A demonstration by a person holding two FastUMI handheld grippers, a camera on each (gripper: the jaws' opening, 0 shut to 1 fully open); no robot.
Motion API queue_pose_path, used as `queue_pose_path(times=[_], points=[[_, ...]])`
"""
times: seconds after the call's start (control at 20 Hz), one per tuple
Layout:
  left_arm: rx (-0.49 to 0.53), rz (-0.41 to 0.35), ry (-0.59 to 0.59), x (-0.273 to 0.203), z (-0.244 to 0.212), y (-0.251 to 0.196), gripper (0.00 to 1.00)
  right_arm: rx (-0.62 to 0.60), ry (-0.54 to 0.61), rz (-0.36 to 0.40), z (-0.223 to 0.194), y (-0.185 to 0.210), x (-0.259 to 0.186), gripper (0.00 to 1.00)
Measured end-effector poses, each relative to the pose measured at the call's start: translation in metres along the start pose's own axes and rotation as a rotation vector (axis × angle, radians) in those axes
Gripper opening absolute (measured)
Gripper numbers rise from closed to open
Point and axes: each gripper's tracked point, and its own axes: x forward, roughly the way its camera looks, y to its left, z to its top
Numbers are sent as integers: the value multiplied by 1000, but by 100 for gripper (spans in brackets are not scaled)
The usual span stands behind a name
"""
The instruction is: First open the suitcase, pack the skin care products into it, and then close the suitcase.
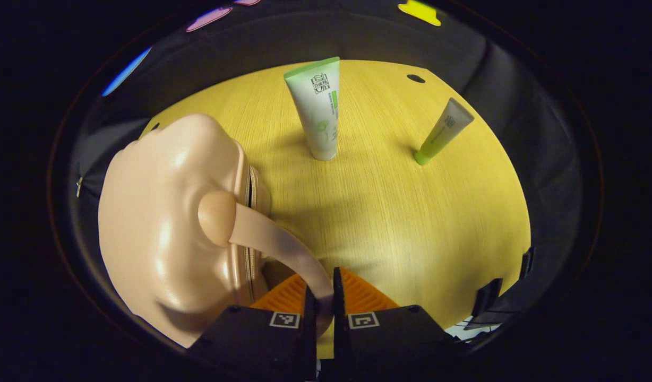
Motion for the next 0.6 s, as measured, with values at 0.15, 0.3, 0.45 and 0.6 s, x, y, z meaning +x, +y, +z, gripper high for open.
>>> queue_pose_path(times=[0.15, 0.3, 0.45, 0.6], points=[[43, -4, -14, -24, 7, 3, 16, -5, 6, 26, -5, 8, 8, 96], [39, -75, -3, -77, 9, 10, 15, 34, -12, 69, 3, 28, 16, 96], [43, -91, -97, -146, 39, 42, 14, 36, -37, 98, 11, 53, 23, 96], [84, -13, -239, -214, 65, 113, 14, 32, -73, 129, 26, 87, 24, 96]])
